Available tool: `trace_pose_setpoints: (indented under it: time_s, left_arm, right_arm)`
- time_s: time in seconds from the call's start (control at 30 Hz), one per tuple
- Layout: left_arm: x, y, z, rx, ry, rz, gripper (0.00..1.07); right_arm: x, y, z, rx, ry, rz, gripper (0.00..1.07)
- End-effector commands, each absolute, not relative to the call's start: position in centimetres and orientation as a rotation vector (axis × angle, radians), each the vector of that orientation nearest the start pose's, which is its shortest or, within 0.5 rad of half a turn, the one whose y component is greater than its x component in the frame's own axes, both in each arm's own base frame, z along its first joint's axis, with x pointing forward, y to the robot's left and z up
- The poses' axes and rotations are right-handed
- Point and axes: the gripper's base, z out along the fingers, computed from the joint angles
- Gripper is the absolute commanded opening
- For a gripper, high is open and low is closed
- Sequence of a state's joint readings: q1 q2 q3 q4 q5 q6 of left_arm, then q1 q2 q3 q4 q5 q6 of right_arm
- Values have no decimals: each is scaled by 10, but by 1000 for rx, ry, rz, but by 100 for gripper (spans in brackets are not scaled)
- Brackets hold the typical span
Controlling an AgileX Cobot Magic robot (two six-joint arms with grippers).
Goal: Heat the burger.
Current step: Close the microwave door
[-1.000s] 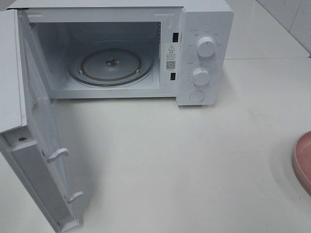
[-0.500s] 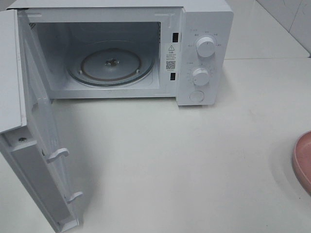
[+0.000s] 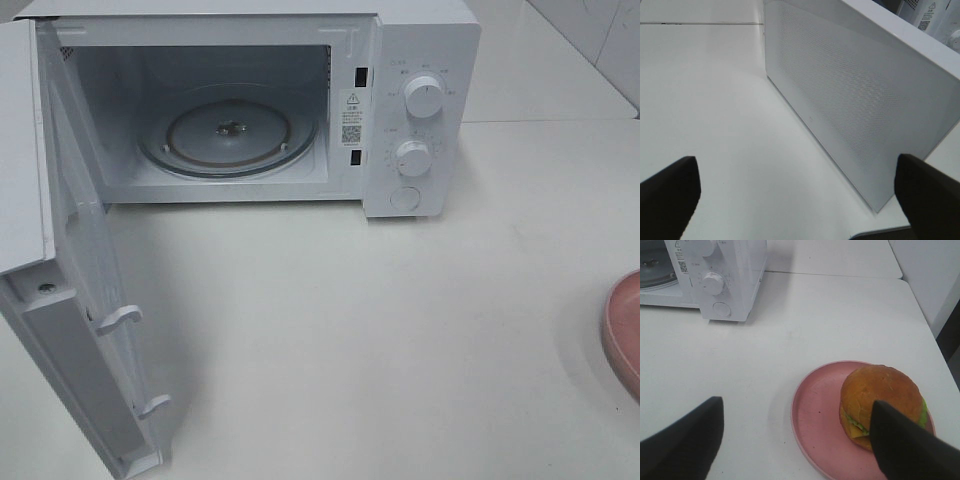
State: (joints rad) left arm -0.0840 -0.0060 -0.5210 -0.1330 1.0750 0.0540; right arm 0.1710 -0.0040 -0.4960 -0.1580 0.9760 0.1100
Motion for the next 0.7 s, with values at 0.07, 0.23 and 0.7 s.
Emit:
trace_pose_setpoints:
  time_s: [0.07,0.23,0.7]
  left_arm:
    - [-12,-10,281,140,2008,-184,98]
    - [-12,-10,281,140,2008,-184,98]
    - [-12,-10,281,140,2008,-184,98]
  right_arm:
    - [-4,-12,284,-62,1912,1,76]
    - [-4,-12,284,-62,1912,1,76]
    - [-4,-12,284,-62,1912,1,76]
